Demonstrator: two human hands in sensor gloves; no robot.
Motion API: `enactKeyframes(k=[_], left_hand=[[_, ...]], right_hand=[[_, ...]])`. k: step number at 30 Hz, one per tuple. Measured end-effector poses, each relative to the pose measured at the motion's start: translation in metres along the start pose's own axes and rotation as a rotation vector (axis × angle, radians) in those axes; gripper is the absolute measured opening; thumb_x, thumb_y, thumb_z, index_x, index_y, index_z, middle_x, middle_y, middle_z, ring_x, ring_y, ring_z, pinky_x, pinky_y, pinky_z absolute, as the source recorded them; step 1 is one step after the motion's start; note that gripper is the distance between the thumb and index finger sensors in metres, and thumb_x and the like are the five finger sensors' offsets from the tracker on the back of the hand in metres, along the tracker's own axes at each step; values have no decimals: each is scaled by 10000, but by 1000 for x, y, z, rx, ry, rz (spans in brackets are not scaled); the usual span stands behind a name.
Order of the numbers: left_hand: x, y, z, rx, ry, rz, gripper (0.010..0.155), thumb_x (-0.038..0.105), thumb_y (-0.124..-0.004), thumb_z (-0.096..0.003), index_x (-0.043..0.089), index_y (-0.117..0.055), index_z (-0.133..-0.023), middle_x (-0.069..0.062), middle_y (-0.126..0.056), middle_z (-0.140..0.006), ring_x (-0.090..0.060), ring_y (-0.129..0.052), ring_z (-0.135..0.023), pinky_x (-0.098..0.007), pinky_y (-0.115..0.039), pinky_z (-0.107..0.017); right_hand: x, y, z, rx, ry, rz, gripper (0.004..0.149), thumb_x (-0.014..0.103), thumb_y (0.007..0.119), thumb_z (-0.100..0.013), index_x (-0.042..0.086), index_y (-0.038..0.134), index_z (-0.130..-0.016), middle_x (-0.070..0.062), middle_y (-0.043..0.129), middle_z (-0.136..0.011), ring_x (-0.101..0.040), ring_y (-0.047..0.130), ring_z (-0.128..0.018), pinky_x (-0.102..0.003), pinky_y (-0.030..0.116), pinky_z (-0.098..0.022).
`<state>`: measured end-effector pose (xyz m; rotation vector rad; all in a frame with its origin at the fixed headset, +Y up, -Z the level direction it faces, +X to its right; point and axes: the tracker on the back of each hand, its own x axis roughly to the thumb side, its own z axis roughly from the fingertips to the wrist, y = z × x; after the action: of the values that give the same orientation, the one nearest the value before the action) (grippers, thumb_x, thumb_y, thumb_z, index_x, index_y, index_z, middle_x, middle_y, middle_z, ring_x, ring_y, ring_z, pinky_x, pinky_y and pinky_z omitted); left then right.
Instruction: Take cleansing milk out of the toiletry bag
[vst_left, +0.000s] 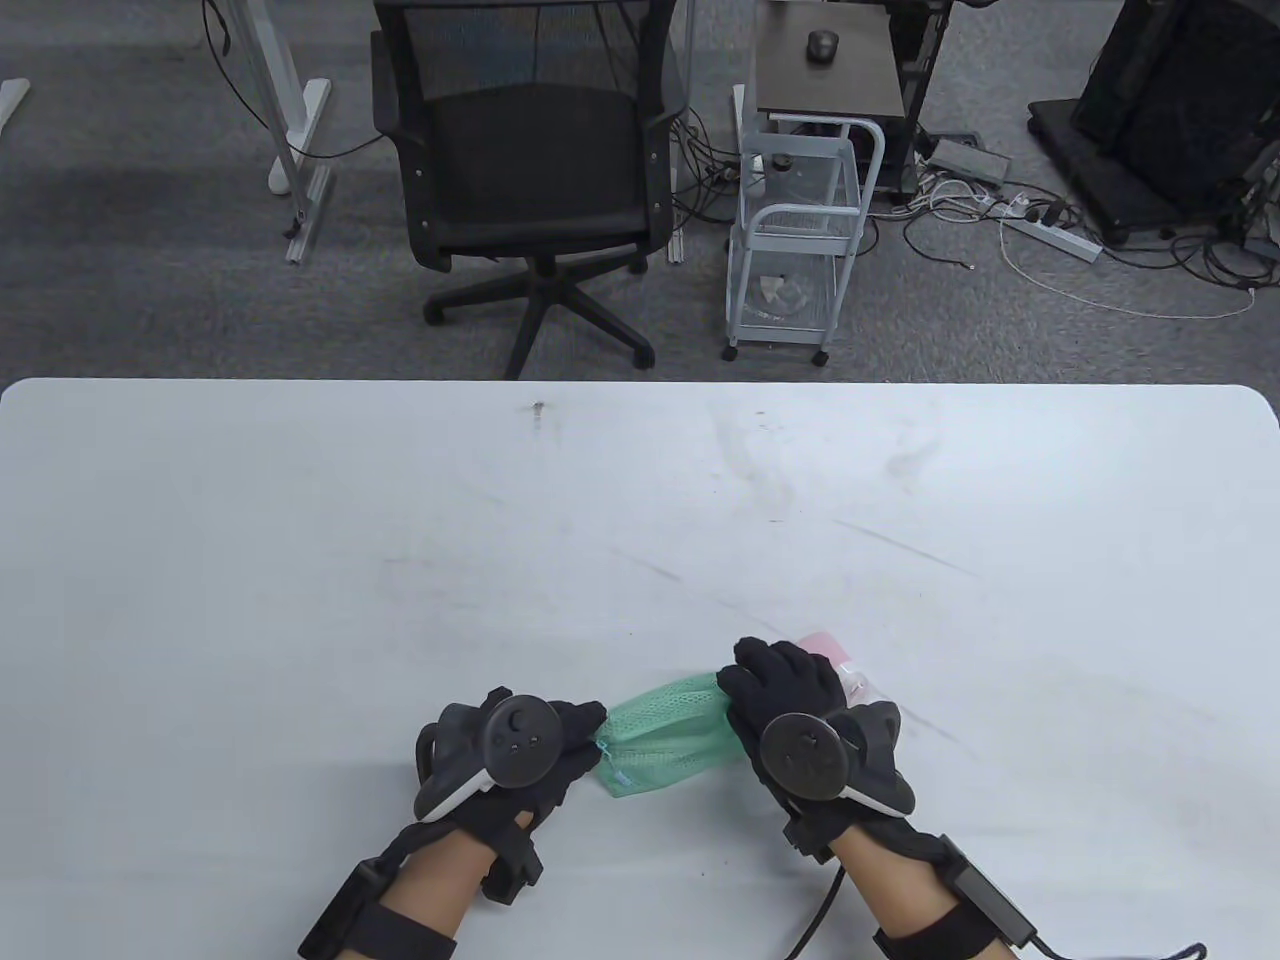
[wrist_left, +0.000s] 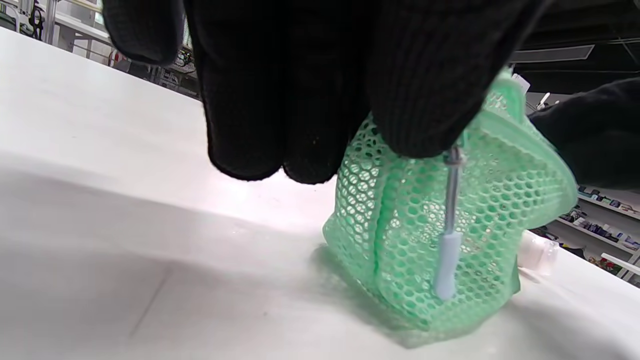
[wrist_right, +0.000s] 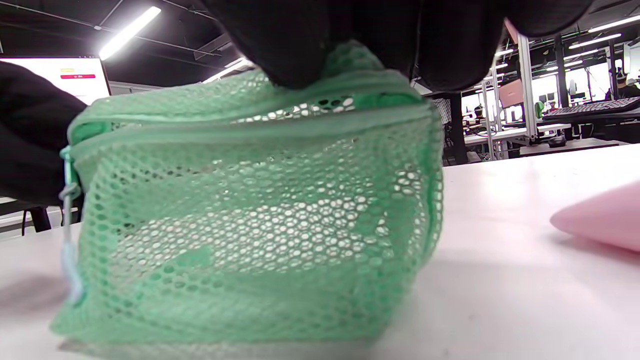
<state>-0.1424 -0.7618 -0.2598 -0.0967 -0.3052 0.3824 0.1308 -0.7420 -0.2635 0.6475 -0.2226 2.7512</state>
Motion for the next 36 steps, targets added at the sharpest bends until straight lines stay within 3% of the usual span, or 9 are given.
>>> enactKeyframes(k=[6, 13, 18, 26, 31, 36], left_hand=[[0, 5, 2, 35, 1, 33, 451, 380, -948, -455, 262, -931, -889, -37, -1034, -895, -354, -1046, -771, -675, -605, -733], [1, 15, 9, 102, -5, 124, 436, 392, -942, -456, 251, -944, -869, -56, -1050, -863, -352, -1062, -737, -651, -647, -717], [4, 18, 12, 133, -13, 172, 437, 397, -940, -456, 245, -946, -865, -54, -1055, -853, -351, -1066, -727, -658, -645, -713], [6, 18, 13, 137, -16, 221, 433, 400, -938, -456, 240, -951, -859, -53, -1059, -844, -353, -1069, -715, -659, -646, -710], [9, 15, 12, 127, -26, 280, 433, 399, -939, -456, 233, -954, -855, -57, -1062, -838, -354, -1071, -710, -658, -650, -707], [15, 13, 13, 116, -37, 327, 429, 395, -938, -458, 231, -953, -855, -58, -1061, -839, -357, -1071, -710, -660, -650, -706]], right_hand=[[-1, -3, 1, 7, 17, -7, 468, 257, 862, -544, 36, 820, -954, -307, 717, -1087, -666, 714, -888, -759, 559, -627], [6, -23, 9, -114, 12, -20, 506, 292, 887, -532, 19, 819, -952, -319, 706, -1087, -676, 708, -880, -764, 557, -621], [28, -33, 20, -186, -84, -2, 481, 309, 894, -526, 12, 858, -902, -321, 708, -1083, -674, 715, -873, -759, 572, -614], [65, -12, 25, -94, -180, -9, 530, 360, 901, -514, -7, 863, -895, -330, 693, -1090, -681, 716, -871, -764, 568, -613], [71, 3, 22, -21, -151, 7, 704, 434, 890, -507, -59, 747, -989, -388, 483, -1155, -734, 574, -905, -775, 536, -619], [72, 12, 19, -18, -145, -10, 717, 431, 896, -502, -68, 733, -990, -400, 435, -1156, -742, 540, -908, -769, 536, -619]])
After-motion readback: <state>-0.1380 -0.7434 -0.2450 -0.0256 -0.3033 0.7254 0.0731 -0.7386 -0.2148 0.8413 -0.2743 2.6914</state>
